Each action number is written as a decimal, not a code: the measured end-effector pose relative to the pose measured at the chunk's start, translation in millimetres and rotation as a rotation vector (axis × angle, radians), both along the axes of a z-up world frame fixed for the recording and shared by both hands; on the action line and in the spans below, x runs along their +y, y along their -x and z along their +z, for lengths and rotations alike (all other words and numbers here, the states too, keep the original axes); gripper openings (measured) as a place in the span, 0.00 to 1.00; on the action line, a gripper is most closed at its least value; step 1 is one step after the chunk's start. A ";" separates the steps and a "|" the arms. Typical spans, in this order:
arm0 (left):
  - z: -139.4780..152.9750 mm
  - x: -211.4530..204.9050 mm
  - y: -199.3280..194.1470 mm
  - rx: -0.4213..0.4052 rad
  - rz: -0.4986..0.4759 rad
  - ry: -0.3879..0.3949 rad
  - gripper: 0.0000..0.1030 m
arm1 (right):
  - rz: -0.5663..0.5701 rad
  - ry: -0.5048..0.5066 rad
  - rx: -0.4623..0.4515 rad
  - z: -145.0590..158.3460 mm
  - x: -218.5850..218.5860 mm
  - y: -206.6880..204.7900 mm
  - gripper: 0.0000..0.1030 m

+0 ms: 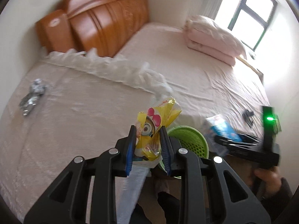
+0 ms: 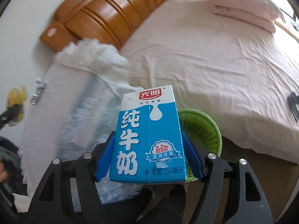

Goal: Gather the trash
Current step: 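Carry the milk carton and Minion wrapper to the wastebasket and release them, then move both tools back over the bed toward the foil trash, then grasp the crumpled paper with the right tool while the left tool grasps the silver blister pack, then carry the paper and blister pack to the wastebasket and release them inside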

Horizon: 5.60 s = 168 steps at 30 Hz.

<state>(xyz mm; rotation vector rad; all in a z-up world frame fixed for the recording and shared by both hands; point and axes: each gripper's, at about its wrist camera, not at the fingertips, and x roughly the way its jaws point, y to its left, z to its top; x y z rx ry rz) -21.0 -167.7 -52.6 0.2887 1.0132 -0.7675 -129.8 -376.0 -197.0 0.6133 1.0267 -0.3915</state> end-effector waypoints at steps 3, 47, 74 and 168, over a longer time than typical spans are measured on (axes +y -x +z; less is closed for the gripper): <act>-6.5 -22.9 12.1 0.003 -0.051 -0.031 0.25 | -0.062 0.032 0.064 -17.6 -13.6 8.2 0.91; -42.3 -112.0 46.8 0.009 -0.181 -0.105 0.90 | -0.127 0.077 0.061 36.4 -56.3 38.4 0.98; 10.0 228.2 -81.7 -0.099 0.673 -0.089 0.93 | 0.816 0.048 -0.195 85.0 255.2 -393.6 0.98; -18.0 -16.3 5.4 0.063 -0.032 0.083 0.64 | 0.208 0.029 -0.020 57.8 -11.1 -39.8 0.47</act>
